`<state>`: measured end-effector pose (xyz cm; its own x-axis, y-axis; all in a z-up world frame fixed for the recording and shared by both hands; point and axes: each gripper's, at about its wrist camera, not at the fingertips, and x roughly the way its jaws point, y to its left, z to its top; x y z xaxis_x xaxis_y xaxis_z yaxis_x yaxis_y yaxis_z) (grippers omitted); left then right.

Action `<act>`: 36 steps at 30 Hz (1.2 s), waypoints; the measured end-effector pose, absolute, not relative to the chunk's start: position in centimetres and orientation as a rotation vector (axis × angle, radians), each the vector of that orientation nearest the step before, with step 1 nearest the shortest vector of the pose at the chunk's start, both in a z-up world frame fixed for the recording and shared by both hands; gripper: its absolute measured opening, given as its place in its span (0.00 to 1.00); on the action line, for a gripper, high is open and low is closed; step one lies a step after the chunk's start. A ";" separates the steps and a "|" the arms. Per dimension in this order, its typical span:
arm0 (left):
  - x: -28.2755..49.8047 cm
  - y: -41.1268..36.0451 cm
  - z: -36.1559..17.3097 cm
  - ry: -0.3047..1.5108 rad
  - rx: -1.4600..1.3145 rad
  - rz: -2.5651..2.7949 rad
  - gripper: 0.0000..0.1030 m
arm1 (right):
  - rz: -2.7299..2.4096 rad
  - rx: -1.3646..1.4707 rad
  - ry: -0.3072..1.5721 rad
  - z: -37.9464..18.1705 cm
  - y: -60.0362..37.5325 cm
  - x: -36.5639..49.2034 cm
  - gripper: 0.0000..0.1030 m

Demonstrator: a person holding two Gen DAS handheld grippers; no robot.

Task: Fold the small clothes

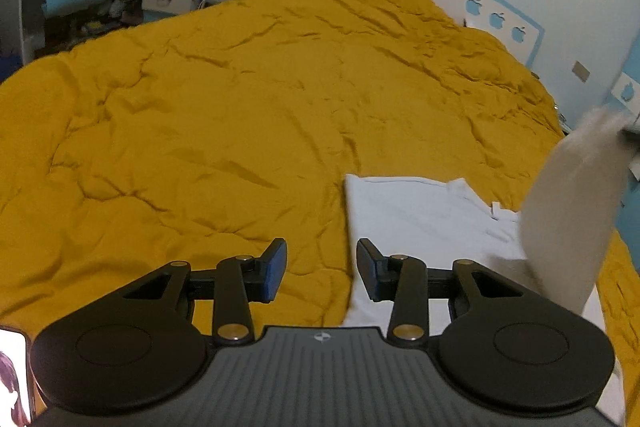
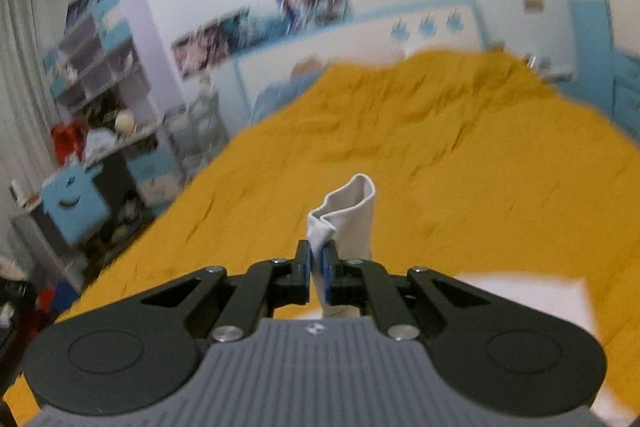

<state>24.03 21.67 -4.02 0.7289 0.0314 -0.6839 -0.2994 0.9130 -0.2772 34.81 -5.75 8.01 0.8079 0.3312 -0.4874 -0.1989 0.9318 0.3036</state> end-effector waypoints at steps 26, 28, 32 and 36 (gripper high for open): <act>27.6 20.8 -9.2 0.838 -0.601 -0.014 0.43 | 0.598 0.391 0.942 -10.1 -2.2 33.7 0.31; 28.1 20.0 -9.6 0.849 -0.590 -0.020 0.43 | 0.536 0.336 0.907 -9.5 -5.1 33.6 0.31; 28.4 18.4 -10.4 0.874 -0.531 -0.013 0.43 | 0.377 0.216 0.841 -9.2 -12.1 31.4 0.31; 28.1 17.2 -10.9 0.901 -0.456 0.009 0.43 | 0.210 0.103 0.812 -9.5 -19.0 29.2 0.31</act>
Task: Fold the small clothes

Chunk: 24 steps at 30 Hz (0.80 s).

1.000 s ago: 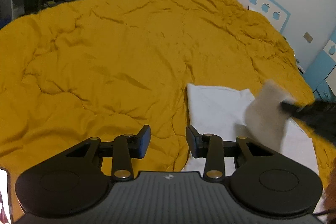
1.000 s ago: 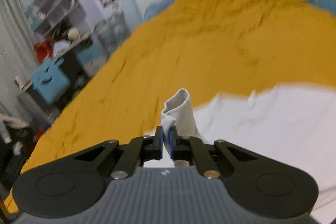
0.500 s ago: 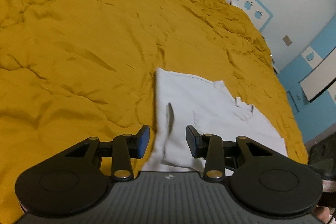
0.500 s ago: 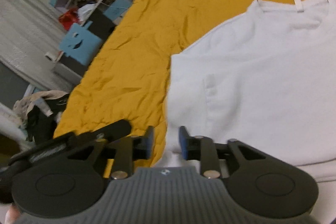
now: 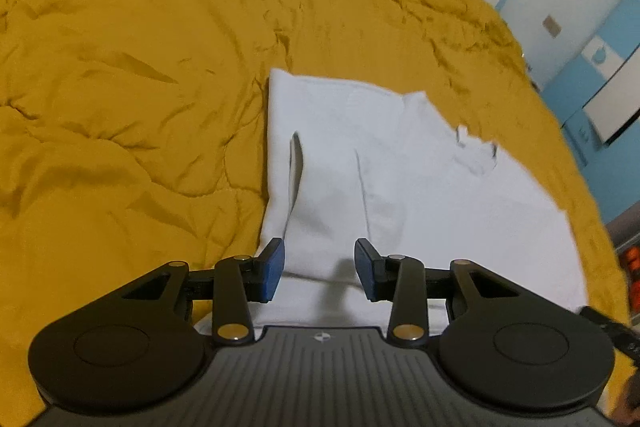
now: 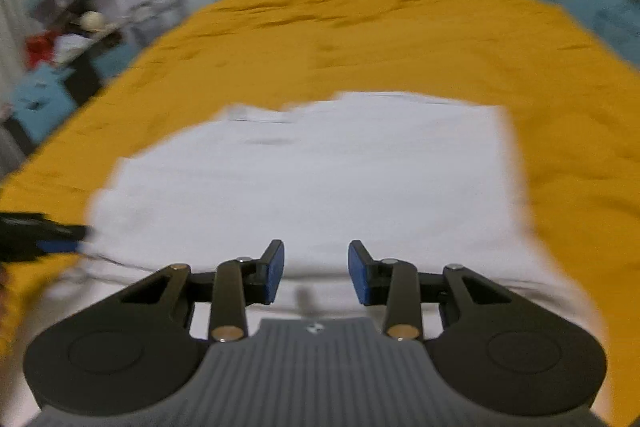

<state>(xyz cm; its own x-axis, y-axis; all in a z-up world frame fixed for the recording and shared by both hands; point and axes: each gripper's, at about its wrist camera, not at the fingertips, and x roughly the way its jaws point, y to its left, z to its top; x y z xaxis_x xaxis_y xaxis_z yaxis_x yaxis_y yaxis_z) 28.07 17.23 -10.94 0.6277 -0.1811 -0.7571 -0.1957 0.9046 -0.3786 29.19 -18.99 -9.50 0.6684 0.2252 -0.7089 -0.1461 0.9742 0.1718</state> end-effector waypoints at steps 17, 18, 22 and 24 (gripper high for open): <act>27.8 16.2 -11.9 0.939 -0.374 0.095 0.14 | -0.047 -0.317 0.776 -12.8 -25.1 29.5 0.00; 27.8 16.2 -11.9 0.942 -0.368 0.094 0.13 | -0.054 -0.289 0.755 -12.2 -25.4 29.5 0.00; 27.9 15.7 -12.1 0.956 -0.321 0.097 0.10 | -0.064 -0.171 0.801 -12.0 -27.7 29.6 0.00; 27.8 15.4 -12.4 0.965 -0.287 0.100 0.09 | -0.069 -0.095 0.860 -13.4 -29.0 30.0 0.00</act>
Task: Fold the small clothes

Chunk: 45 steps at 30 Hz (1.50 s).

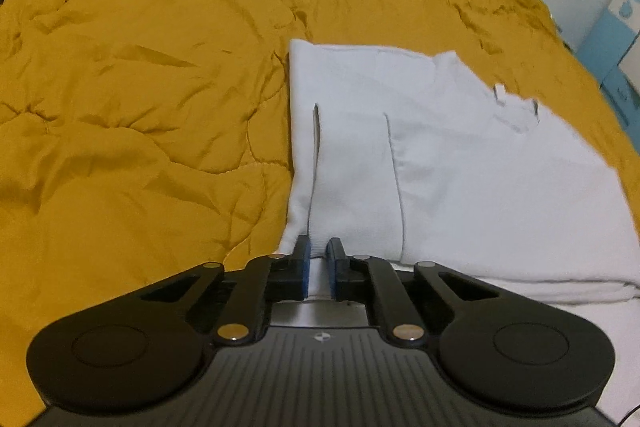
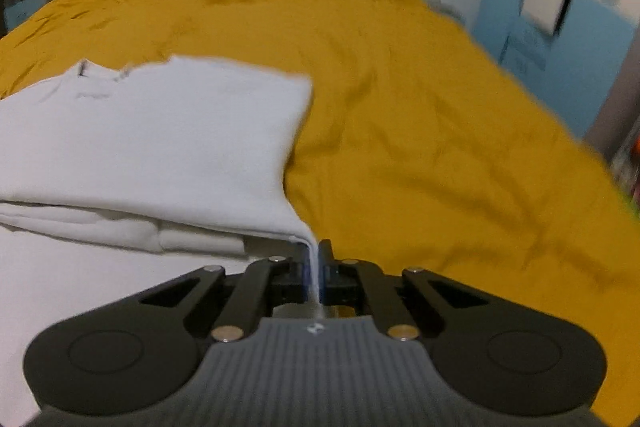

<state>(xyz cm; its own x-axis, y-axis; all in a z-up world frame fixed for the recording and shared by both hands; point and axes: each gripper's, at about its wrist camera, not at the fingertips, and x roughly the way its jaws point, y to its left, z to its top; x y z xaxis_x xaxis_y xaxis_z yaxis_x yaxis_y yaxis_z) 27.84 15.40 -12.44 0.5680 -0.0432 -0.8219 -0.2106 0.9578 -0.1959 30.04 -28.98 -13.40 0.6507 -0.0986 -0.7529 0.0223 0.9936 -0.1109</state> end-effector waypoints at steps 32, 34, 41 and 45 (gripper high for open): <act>31.6 16.6 -5.5 0.827 -0.280 0.012 0.22 | 0.109 0.145 0.818 -5.8 -30.8 30.5 0.11; 33.3 15.4 -6.0 0.825 -0.271 -0.020 0.22 | 0.138 0.151 0.820 -6.0 -29.9 32.4 0.11; 40.1 12.2 -9.9 0.846 -0.243 -0.060 0.22 | 0.234 0.114 0.811 -8.8 -24.5 40.0 0.08; 43.9 12.8 -11.6 0.848 -0.320 -0.072 0.22 | 0.257 0.142 0.808 -10.7 -22.5 44.9 0.07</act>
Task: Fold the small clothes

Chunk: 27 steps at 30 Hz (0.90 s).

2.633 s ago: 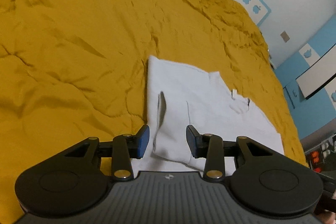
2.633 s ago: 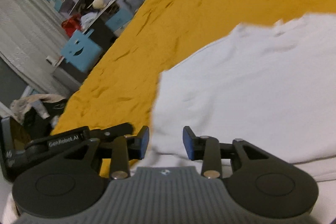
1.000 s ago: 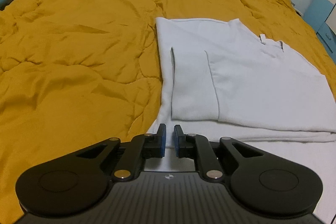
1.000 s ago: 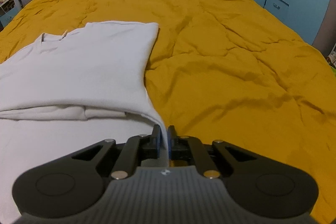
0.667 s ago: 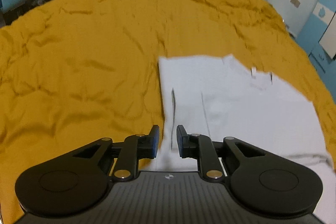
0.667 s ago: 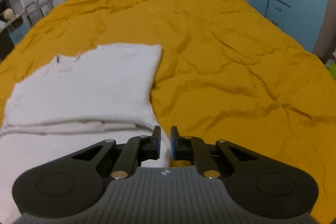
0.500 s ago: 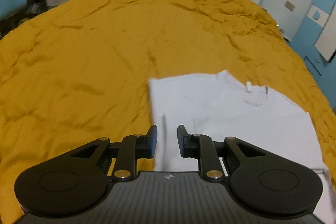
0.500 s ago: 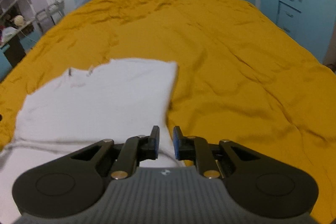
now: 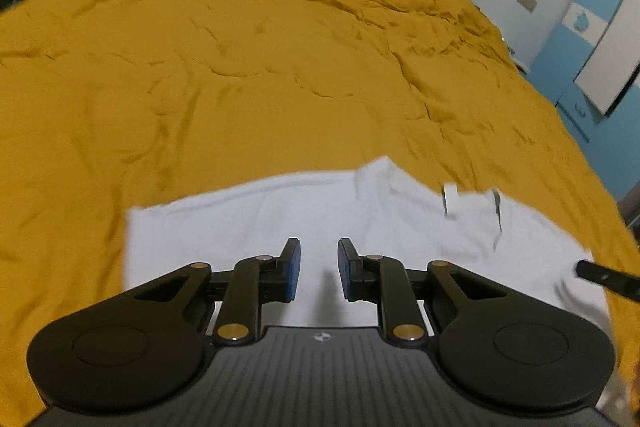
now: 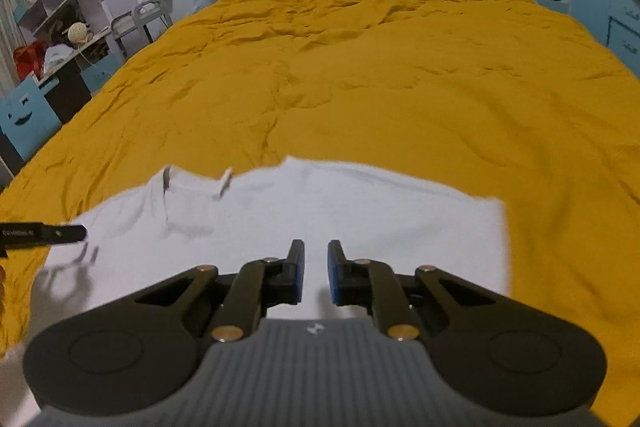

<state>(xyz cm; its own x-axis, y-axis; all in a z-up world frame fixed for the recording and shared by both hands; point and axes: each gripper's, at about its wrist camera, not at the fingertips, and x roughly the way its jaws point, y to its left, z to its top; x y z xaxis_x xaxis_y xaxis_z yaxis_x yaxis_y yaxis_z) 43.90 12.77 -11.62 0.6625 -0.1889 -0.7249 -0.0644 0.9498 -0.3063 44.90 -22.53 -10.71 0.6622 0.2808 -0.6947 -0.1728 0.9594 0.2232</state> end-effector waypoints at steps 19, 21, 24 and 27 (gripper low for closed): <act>48.8 15.1 -16.4 0.775 -0.335 0.139 0.06 | 0.039 0.158 0.781 -18.0 -22.7 53.4 0.00; 48.0 15.7 -15.2 0.774 -0.358 0.160 0.07 | 0.027 0.166 0.783 -17.2 -22.8 52.7 0.00; 46.4 16.3 -12.9 0.765 -0.343 0.172 0.08 | 0.023 0.148 0.781 -15.0 -23.2 51.7 0.00; 44.5 16.3 -10.4 0.758 -0.304 0.167 0.08 | 0.050 0.133 0.772 -12.0 -23.8 49.6 0.00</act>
<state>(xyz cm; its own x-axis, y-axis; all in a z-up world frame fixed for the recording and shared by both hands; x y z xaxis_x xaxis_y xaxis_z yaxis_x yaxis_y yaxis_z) 44.55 16.32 -10.41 0.7159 0.0395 -0.6971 -0.2566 0.9434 -0.2101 49.62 -23.79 -12.03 0.7161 0.0934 -0.6917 0.0038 0.9905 0.1376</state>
